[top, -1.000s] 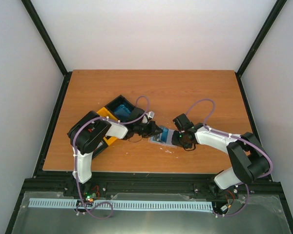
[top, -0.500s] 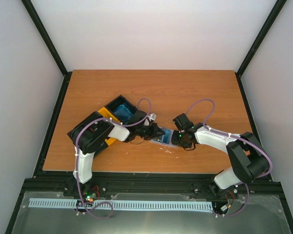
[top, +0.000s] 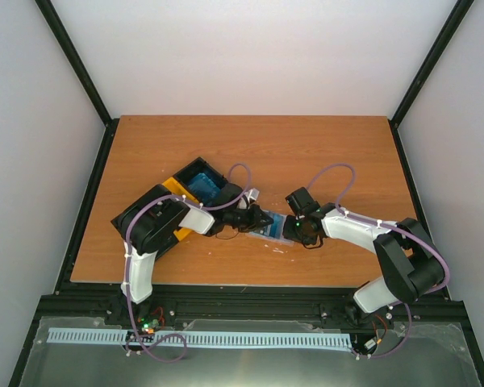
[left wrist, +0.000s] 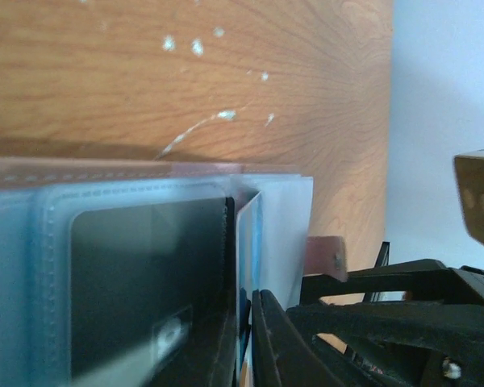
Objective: Put the credit cards into the card holder
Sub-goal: Insert the credit card into the card holder.
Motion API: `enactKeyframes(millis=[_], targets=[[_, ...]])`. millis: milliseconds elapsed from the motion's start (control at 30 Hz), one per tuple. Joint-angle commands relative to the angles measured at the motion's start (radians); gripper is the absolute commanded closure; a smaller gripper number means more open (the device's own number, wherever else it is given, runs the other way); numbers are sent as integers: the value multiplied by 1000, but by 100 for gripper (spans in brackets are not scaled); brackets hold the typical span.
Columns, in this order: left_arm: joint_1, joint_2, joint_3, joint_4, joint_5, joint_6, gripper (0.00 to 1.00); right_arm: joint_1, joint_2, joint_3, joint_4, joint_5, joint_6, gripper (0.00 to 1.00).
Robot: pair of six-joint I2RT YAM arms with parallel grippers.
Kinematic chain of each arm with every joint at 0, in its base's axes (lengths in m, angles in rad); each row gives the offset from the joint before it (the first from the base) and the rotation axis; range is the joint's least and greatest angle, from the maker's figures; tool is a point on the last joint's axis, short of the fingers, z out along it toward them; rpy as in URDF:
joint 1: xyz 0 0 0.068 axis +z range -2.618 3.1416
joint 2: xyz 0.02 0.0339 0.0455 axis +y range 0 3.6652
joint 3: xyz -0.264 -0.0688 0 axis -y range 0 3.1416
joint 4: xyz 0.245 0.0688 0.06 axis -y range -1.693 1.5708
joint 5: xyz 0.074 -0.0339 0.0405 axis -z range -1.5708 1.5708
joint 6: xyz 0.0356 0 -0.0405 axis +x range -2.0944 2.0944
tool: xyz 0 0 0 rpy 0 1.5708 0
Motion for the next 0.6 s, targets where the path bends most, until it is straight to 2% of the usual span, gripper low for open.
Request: enactKeyframes(millis=[0, 100, 233, 400, 567], targets=[[-22, 15, 9, -93, -11, 61, 88, -3, 58, -30, -5, -21, 19, 66], [-21, 1, 20, -150, -37, 85, 80, -3, 57, -31, -5, -16, 24, 66], [-21, -45, 59, -301, -113, 154, 73, -3, 58, -31, -4, -17, 26, 65], [-24, -108, 77, -447, -186, 191, 56, -3, 59, -30, -5, -17, 29, 65], [-40, -121, 109, -574, -220, 229, 50, -3, 61, -23, -10, -14, 26, 65]])
